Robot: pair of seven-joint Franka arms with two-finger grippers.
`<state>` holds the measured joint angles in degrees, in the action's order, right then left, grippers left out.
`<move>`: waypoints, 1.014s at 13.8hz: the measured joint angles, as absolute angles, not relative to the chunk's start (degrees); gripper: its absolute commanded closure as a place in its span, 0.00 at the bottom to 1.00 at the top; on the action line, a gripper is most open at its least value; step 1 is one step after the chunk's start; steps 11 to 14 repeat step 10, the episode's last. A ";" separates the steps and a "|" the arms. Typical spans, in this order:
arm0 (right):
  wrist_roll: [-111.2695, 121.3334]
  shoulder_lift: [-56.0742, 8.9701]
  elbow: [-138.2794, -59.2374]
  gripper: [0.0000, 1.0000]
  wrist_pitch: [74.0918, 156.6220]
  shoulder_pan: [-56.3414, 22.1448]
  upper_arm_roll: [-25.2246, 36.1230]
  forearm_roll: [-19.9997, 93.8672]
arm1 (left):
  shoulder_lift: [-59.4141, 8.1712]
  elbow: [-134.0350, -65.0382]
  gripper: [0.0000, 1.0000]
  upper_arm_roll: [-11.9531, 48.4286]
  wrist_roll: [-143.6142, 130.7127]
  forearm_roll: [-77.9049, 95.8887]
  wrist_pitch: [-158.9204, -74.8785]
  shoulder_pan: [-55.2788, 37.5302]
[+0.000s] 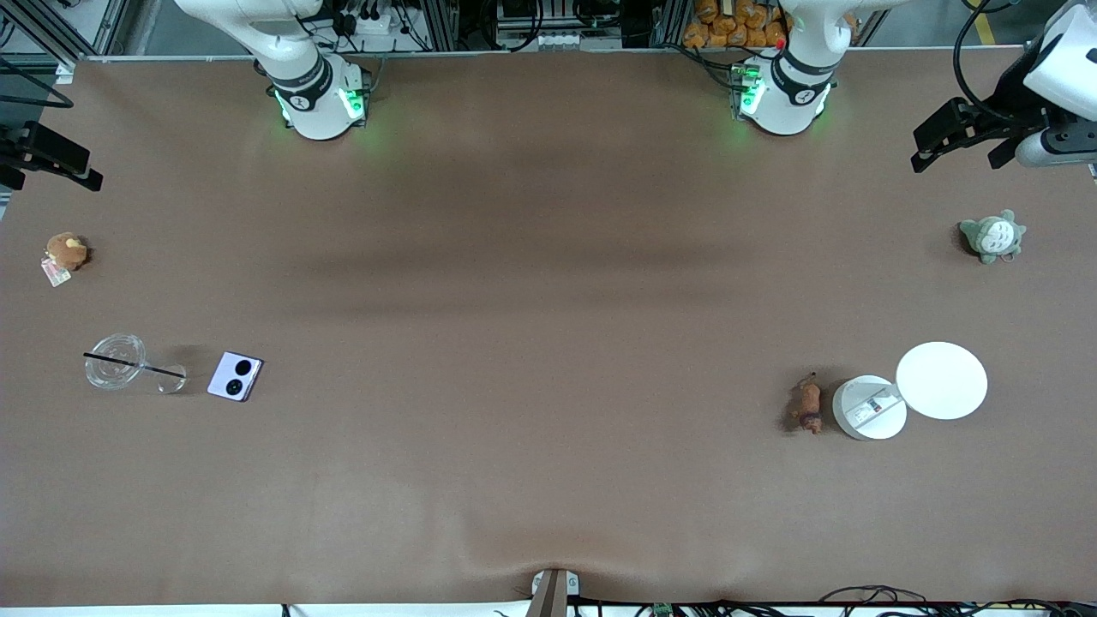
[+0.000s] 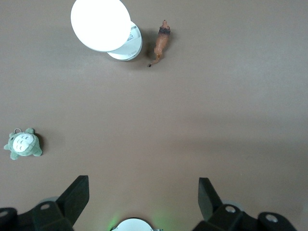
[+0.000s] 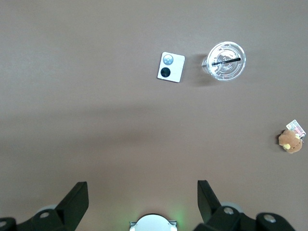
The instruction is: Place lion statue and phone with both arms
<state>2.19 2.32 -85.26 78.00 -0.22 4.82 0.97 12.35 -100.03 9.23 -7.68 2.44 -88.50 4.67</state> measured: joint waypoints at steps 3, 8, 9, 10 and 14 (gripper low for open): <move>2.23 2.32 -85.28 0.00 78.24 -0.21 4.65 0.97 | 12.02 -100.01 0.00 9.23 -7.74 2.44 -88.50 4.68; 2.24 2.32 -85.44 0.00 78.62 -0.14 3.94 0.97 | 11.99 -99.98 0.00 9.23 -9.94 2.44 -88.04 4.72; 2.25 2.32 -85.49 0.00 78.62 -0.11 3.66 0.98 | 11.99 -99.97 0.00 9.24 -9.94 2.44 -87.76 4.72; 2.25 2.32 -85.51 0.00 78.63 -0.10 3.23 0.99 | 11.99 -99.97 0.00 9.26 -9.94 2.44 -87.55 4.70; 2.25 2.32 -85.51 0.00 78.63 -0.10 3.23 0.99 | 11.99 -99.97 0.00 9.26 -9.94 2.44 -87.55 4.70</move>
